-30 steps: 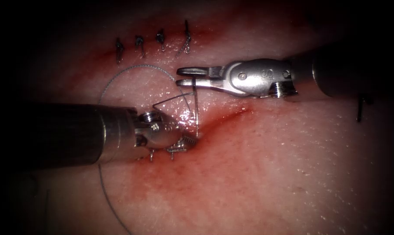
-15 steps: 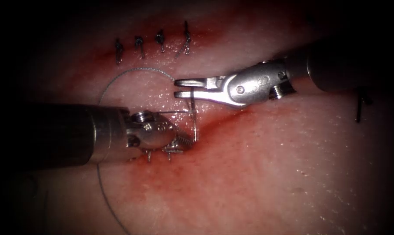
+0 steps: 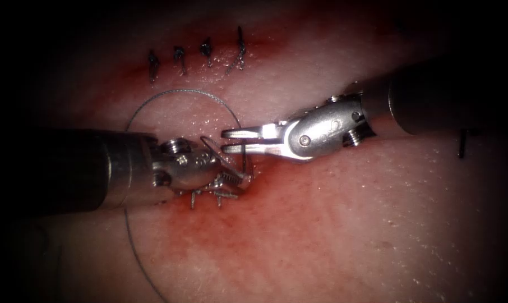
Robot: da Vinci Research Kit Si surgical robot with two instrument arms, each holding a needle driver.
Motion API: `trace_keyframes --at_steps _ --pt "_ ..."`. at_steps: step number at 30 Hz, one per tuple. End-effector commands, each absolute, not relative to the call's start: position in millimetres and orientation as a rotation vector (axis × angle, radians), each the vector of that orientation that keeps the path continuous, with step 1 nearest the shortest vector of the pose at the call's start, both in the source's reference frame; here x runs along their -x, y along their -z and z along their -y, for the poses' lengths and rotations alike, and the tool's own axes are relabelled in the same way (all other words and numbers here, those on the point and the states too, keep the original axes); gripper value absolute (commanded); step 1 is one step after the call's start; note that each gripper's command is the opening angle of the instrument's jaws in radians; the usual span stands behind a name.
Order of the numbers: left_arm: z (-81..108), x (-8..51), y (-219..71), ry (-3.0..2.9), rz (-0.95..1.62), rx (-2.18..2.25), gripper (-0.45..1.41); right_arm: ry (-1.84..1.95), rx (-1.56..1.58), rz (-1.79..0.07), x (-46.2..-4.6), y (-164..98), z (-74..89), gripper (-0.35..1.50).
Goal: Wound Closure
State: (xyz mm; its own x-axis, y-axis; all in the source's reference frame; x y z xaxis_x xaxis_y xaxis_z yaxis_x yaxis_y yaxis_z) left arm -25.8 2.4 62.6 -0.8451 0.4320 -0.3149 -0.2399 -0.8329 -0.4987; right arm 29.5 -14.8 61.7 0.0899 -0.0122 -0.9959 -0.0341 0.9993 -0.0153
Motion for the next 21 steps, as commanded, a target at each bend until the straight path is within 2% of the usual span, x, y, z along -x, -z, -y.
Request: trace_keyframes --at_steps 1,6,11,21 --pt "-1.9 26.4 -62.6 -2.633 0.621 0.602 0.19 -0.020 0.039 -1.481 -30.1 -62.1 15.0 -0.35" --pt "-0.9 26.8 -58.8 -2.615 0.542 0.699 0.19 -0.029 0.044 -1.471 -30.0 -62.1 14.5 -0.35" --pt "2.1 28.3 -55.3 -2.605 0.486 0.778 0.05 -0.037 0.047 -1.470 -29.9 -62.0 14.2 -0.35" --pt "4.8 31.5 -53.3 -2.574 0.412 0.869 -0.03 -0.094 0.044 -1.467 -29.9 -61.0 13.2 -0.35"
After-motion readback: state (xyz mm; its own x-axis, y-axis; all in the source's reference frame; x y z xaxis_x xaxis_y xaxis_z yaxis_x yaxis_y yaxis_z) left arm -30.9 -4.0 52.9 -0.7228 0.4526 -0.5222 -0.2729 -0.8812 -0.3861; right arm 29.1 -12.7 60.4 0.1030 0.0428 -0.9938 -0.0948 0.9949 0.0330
